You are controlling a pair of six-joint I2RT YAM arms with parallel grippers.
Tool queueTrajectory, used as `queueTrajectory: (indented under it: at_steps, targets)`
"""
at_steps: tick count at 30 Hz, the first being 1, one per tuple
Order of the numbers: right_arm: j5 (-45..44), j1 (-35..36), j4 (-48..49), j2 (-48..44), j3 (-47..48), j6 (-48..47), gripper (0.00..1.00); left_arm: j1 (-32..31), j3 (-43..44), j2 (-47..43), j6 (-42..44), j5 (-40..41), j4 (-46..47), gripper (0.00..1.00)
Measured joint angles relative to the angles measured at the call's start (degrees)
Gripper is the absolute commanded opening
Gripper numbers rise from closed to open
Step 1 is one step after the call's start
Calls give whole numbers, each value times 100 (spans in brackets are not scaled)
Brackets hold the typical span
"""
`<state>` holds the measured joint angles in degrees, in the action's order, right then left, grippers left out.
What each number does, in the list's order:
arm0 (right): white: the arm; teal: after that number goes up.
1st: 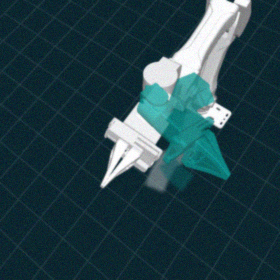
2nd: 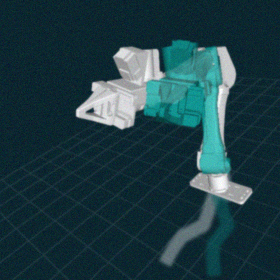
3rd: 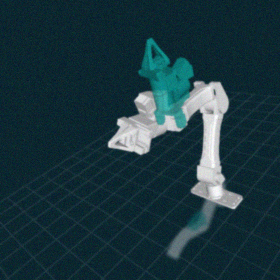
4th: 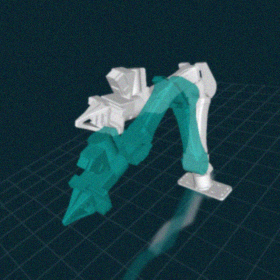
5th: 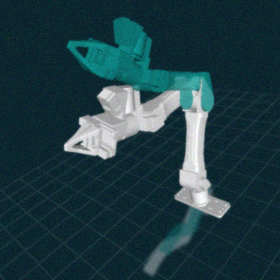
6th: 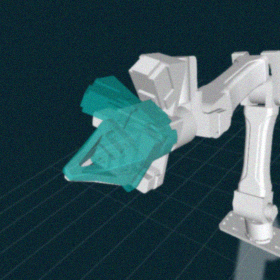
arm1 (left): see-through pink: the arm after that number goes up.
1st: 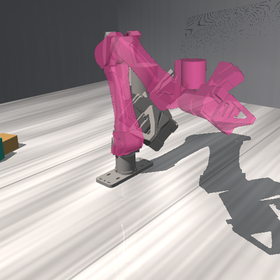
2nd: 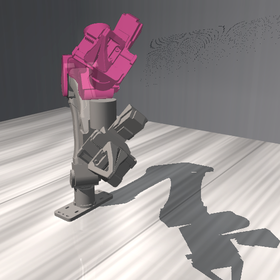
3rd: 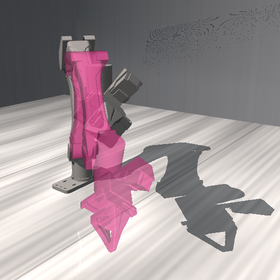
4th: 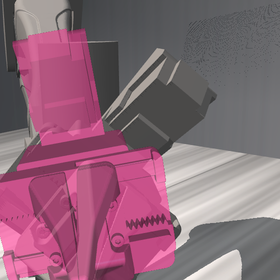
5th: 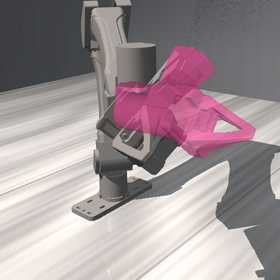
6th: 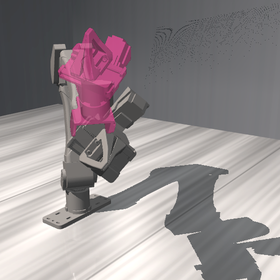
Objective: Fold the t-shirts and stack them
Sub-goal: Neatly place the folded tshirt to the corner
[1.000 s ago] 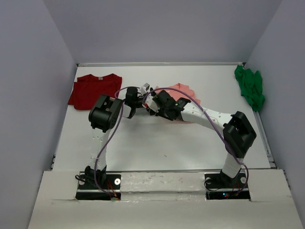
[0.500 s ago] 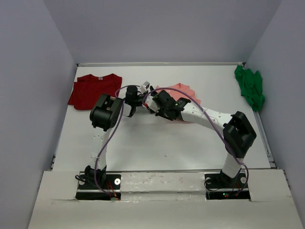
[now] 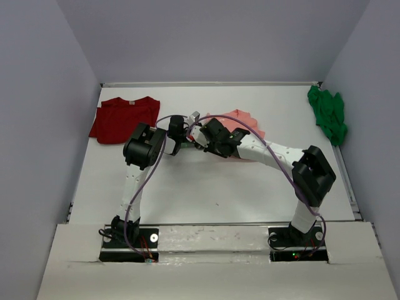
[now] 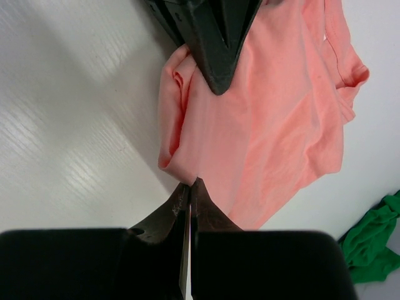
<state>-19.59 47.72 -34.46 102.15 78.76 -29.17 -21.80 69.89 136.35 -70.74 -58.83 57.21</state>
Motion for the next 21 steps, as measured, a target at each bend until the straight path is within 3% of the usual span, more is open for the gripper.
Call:
queueTrajectory:
  at_steps: [2, 11, 13, 14, 15, 21]
  targets:
    - [0, 0, 4, 24, 0, 2, 0, -4, 0, 33, 24, -31, 44, 0]
    - [11, 0, -7, 42, 0, -2, 2, -48, 11, 39, 90, -37, 35, 0]
    - [33, 0, -26, 42, 2, -2, 34, -61, 42, 39, 136, -44, -28, 0]
    - [42, 0, -46, 42, 4, -35, 73, -72, 55, 39, 164, -50, -61, 0]
    - [59, 0, -79, 42, 15, -31, 99, -85, 66, 39, 195, -44, -94, 0]
    - [302, 0, -291, -2, 229, -44, 100, -131, 214, 15, 737, 26, -601, 0]
